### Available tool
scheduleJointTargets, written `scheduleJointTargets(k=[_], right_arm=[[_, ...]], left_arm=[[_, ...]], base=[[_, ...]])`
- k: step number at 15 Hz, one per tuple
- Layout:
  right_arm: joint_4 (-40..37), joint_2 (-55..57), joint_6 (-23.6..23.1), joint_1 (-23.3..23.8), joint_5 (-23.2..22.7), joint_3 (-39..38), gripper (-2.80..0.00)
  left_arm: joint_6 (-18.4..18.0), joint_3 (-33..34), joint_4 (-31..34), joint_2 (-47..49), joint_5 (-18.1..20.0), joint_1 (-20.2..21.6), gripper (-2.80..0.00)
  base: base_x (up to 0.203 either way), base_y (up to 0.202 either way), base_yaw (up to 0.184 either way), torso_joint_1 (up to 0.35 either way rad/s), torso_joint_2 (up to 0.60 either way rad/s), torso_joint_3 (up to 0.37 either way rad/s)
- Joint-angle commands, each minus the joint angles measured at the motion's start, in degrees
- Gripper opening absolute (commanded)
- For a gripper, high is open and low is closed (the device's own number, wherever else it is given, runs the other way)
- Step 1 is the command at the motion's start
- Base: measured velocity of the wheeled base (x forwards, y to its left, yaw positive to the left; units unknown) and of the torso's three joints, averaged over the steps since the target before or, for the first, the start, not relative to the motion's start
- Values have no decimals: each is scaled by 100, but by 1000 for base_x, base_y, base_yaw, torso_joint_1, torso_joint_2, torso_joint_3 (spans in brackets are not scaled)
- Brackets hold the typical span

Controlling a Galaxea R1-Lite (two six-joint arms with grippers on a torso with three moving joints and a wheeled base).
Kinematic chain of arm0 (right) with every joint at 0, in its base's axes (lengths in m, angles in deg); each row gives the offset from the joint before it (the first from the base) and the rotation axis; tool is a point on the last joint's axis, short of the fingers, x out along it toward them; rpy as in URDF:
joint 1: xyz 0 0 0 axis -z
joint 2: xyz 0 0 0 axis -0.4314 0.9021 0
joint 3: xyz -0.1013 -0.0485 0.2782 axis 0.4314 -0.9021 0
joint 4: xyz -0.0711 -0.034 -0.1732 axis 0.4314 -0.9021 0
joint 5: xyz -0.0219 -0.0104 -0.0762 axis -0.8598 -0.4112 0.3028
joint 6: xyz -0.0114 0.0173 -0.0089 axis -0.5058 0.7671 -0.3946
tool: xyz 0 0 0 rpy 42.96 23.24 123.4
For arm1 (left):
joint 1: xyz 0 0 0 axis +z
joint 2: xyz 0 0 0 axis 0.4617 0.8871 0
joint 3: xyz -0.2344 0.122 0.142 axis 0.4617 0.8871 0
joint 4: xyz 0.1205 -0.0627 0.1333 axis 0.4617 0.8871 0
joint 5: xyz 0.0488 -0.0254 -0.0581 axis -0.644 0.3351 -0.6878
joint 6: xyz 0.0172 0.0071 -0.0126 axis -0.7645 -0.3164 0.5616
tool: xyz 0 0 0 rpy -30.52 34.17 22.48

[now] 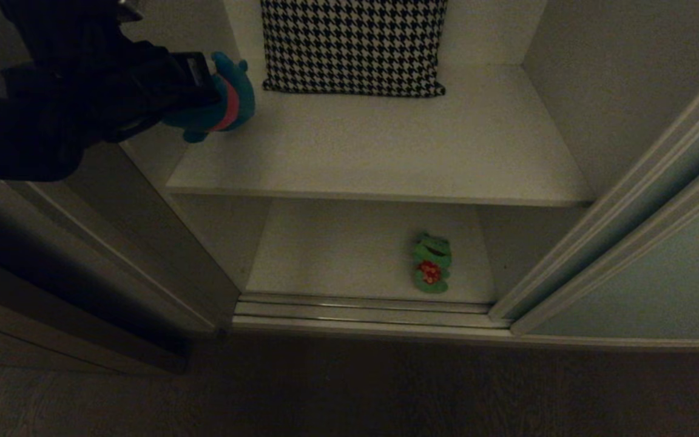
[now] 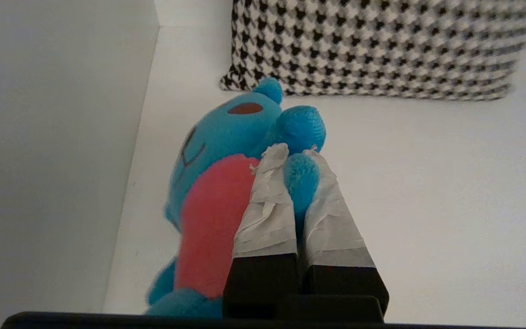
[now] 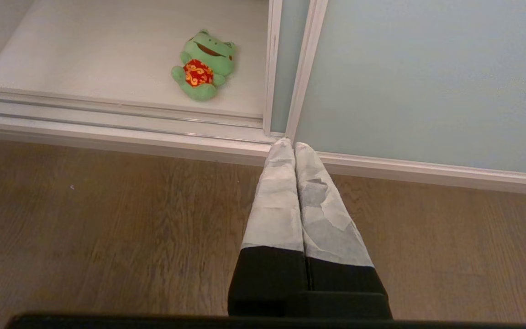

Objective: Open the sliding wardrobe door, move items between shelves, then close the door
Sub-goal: Place the blue doll on the higher shelf

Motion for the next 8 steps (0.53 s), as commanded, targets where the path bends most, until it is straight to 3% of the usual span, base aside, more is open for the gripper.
scheduleJointTargets(k=[1, 3, 8], right_arm=[[0, -1, -4, 0, -10, -9, -280], [0, -1, -4, 0, -10, -9, -280], [0, -1, -4, 0, -1, -1, -280]], left_arm=[[-77, -194, -208, 554, -20, -2, -280], [-241, -328, -659, 773, -229, 6, -280], [-345, -783, -948, 1209, -312, 13, -280]], base=[[0, 0, 0, 0, 0, 0], [0, 0, 0, 0, 0, 0], [0, 0, 0, 0, 0, 0]])
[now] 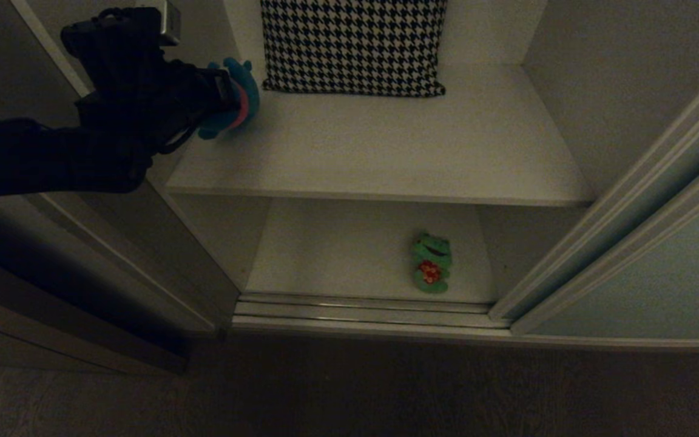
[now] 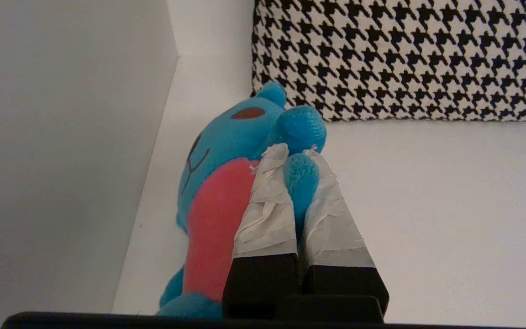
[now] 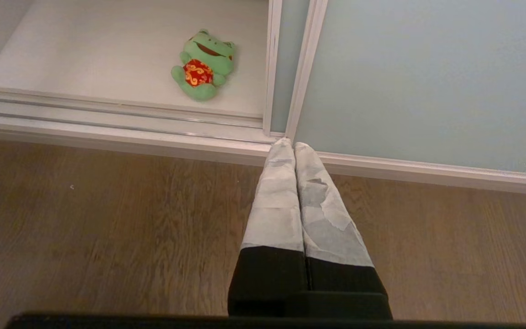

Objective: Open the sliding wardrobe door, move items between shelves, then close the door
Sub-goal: Place the blue doll on the higher shelf

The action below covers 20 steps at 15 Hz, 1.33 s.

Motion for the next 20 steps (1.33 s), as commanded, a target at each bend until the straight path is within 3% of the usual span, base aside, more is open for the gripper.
scheduleJointTargets(k=[1, 7, 8, 15, 19, 20], right_arm=[[0, -1, -2, 0, 1, -9, -280], [0, -1, -2, 0, 1, -9, -280], [0, -1, -2, 0, 1, 0, -280], [0, -1, -2, 0, 1, -9, -280], [0, -1, -2, 2, -3, -9, -280], [0, -1, -2, 0, 1, 0, -280]], left_arm=[[-27, -103, -51, 211, -1, 10, -280], [-76, -596, -52, 587, -200, 1, -280], [-59, -717, -53, 626, -203, 1, 0], [-9, -816, 2, 595, -203, -32, 0], [144, -751, 523, -318, -154, -34, 0], [246, -681, 854, -686, -96, -37, -280]], base=[[0, 0, 0, 0, 0, 0], [0, 0, 0, 0, 0, 0], [0, 0, 0, 0, 0, 0], [0, 0, 0, 0, 0, 0], [0, 0, 0, 0, 0, 0], [0, 0, 0, 0, 0, 0]])
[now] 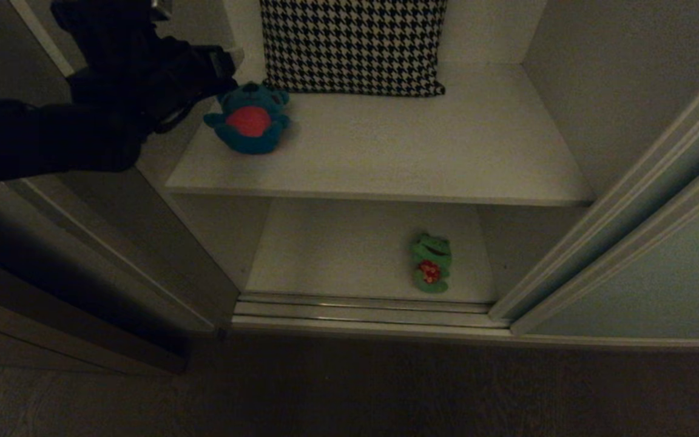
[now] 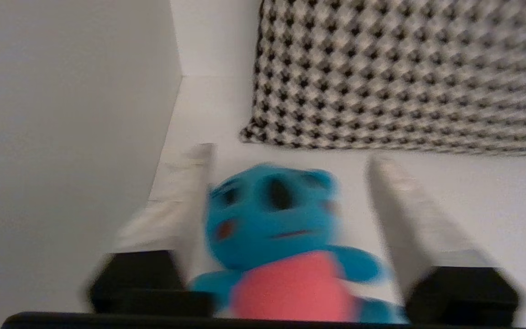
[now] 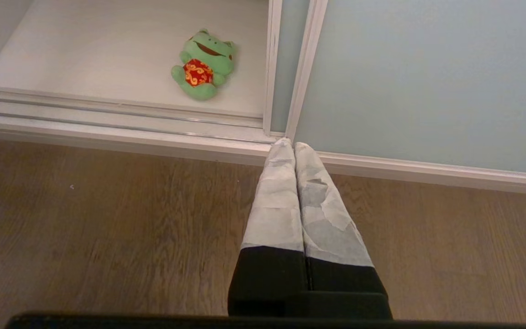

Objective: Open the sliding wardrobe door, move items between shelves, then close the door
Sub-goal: Place the blue doll on the higher shelf, then place the green doll on the higher shelf

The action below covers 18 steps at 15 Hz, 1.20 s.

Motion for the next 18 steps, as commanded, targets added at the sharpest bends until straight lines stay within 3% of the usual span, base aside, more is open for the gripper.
scheduleJointTargets(k=[1, 4, 6, 10, 15, 17, 18], right_arm=[[2, -1, -2, 0, -2, -9, -280], [2, -1, -2, 0, 1, -9, -280], [2, -1, -2, 0, 1, -9, -280], [2, -1, -2, 0, 1, -8, -280], [2, -1, -2, 0, 1, 0, -280], [2, -1, -2, 0, 1, -5, -280], [2, -1, 5, 0, 1, -9, -280]], left_arm=[[112, 149, 543, -999, 95, -11, -280], [177, 802, 1638, -2346, 240, -32, -280], [83, 1715, 2210, -3481, 289, -48, -280], [-285, 4649, 2792, -5973, 312, -40, -280], [-435, 8730, 3020, -9387, 259, 149, -280], [-294, 9609, 2970, -9849, -2, 238, -280], [-237, 9725, 3010, -9940, 69, 382, -280]], base=[[0, 0, 0, 0, 0, 0], [0, 0, 0, 0, 0, 0], [0, 0, 0, 0, 0, 0], [0, 0, 0, 0, 0, 0], [0, 0, 0, 0, 0, 0], [0, 0, 0, 0, 0, 0], [0, 0, 0, 0, 0, 0]])
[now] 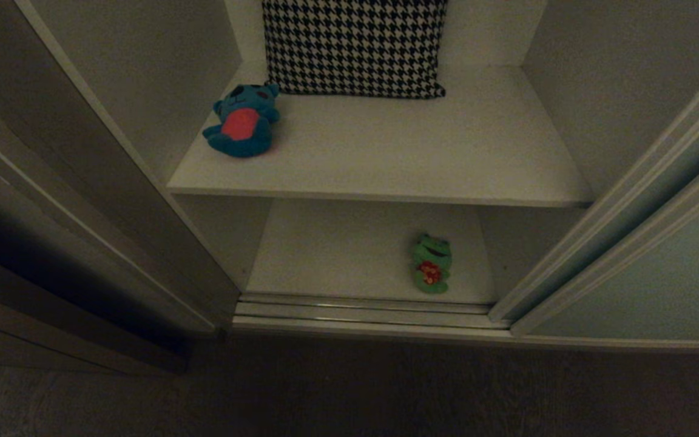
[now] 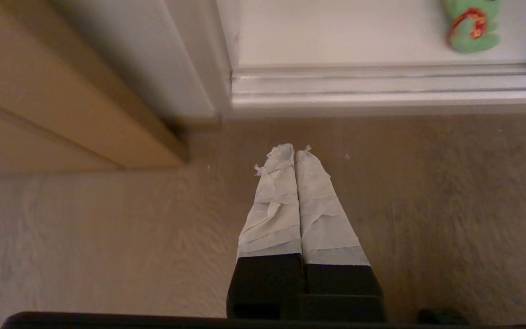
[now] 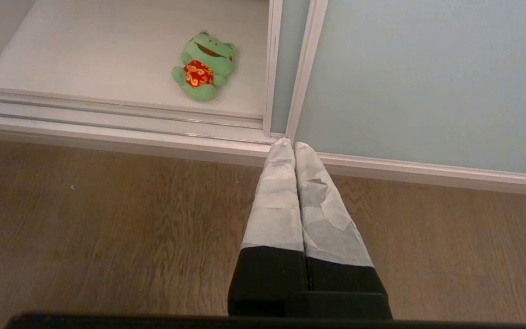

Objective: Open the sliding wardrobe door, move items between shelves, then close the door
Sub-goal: Place the green doll on the higher shelf

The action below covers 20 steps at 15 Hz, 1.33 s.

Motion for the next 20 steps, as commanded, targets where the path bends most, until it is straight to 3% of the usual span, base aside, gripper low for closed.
scheduleJointTargets(k=[1, 3, 6, 8, 10, 12, 14, 16, 20], right_arm=[[0, -1, -5, 2, -2, -9, -280], [0, -1, -5, 2, -1, 0, -280], [0, -1, -5, 2, -2, 0, -280], [0, -1, -5, 2, -1, -4, -280], [0, -1, -5, 2, -1, -8, -280], [0, -1, -5, 2, -1, -9, -280], [0, -1, -5, 2, -1, -9, -280], [0, -1, -5, 2, -1, 0, -280], [0, -1, -2, 2, -1, -2, -280]], left_arm=[[9, 375, 57, -762, 388, 312, -280], [-34, 499, 176, -1268, 663, 445, -280], [-80, 687, 591, -2166, 719, 474, -280], [-94, 832, 608, -2149, 609, 478, -280], [154, 813, 680, -2147, 264, 478, -280], [133, 1019, 598, -2154, -83, 485, -280], [31, 1004, 592, -2147, -78, 478, -280], [-297, 1006, 579, -2155, 113, 478, -280], [-270, 1013, 555, -2155, 122, 486, -280]], base=[[0, 0, 0, 0, 0, 0], [0, 0, 0, 0, 0, 0], [0, 0, 0, 0, 0, 0], [0, 0, 0, 0, 0, 0], [0, 0, 0, 0, 0, 0], [0, 0, 0, 0, 0, 0], [0, 0, 0, 0, 0, 0], [0, 0, 0, 0, 0, 0], [0, 0, 0, 0, 0, 0]])
